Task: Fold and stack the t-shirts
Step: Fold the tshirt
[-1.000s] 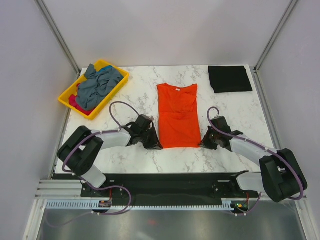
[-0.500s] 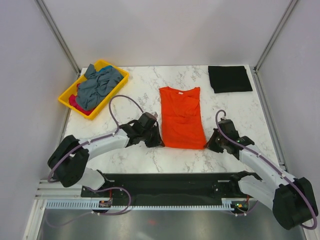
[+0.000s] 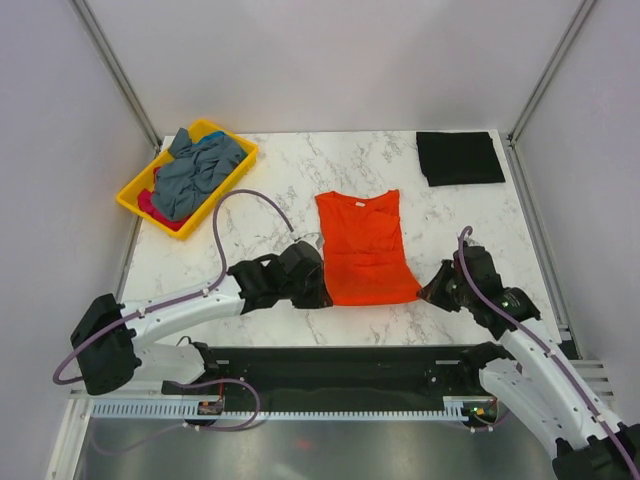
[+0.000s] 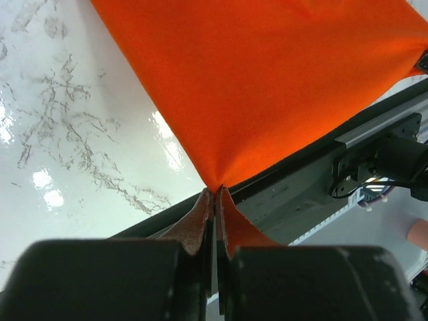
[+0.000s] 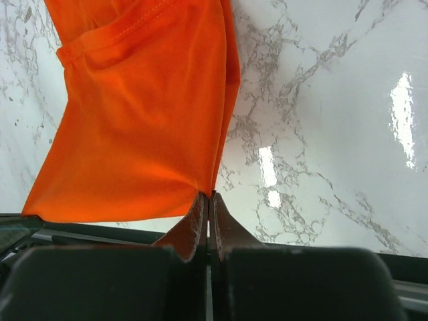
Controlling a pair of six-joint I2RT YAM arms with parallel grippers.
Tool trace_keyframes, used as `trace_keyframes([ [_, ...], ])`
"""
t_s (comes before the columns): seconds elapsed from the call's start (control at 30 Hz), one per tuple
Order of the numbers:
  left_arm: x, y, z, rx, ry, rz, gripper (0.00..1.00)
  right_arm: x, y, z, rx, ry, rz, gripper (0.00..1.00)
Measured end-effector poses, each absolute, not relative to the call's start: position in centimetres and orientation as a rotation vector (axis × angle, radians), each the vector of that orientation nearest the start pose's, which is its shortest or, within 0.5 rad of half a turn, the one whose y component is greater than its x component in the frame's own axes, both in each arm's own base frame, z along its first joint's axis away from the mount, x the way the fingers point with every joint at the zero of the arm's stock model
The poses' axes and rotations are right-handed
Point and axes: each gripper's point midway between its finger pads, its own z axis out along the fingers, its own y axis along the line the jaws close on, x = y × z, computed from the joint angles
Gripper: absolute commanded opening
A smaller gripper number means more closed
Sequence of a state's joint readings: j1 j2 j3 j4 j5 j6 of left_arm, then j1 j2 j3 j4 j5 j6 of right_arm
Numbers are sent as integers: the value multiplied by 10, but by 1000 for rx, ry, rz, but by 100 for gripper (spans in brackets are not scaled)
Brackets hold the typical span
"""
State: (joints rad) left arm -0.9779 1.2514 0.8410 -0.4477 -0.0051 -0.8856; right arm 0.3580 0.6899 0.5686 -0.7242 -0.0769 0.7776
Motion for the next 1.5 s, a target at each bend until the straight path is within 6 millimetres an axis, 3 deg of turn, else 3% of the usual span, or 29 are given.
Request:
trace_keyframes([
  [0.13, 157, -288, 116, 115, 2613, -734, 2, 178, 112, 113, 482, 2471, 582, 0],
  [0.23, 172, -291, 125, 81, 2601, -722, 2, 189, 112, 125, 459, 2483, 545, 0],
  [0.5, 248, -292, 148, -25, 2558, -666, 2, 268, 126, 173, 320, 2442, 440, 0],
  [0.67, 301, -292, 171, -67, 2499, -672, 2, 322, 138, 184, 244, 2432, 396, 0],
  [0.8, 342, -288, 179, -97, 2479, -673, 2, 360, 142, 179, 228, 2438, 378, 0],
  [1.07, 410, -285, 167, -123, 2482, -653, 2, 436, 142, 162, 229, 2454, 339, 0],
  [1.3, 481, -301, 156, -12, 2419, -610, 2, 474, 131, 137, 250, 2465, 332, 3],
  [1.43, 509, -302, 140, -14, 2397, -588, 2, 507, 129, 124, 249, 2448, 373, 4],
  [1.47, 517, -299, 134, -26, 2399, -582, 3, 516, 128, 118, 251, 2445, 379, 6],
  [1.5, 525, -296, 127, -38, 2398, -579, 20, 523, 127, 111, 253, 2444, 386, 9],
])
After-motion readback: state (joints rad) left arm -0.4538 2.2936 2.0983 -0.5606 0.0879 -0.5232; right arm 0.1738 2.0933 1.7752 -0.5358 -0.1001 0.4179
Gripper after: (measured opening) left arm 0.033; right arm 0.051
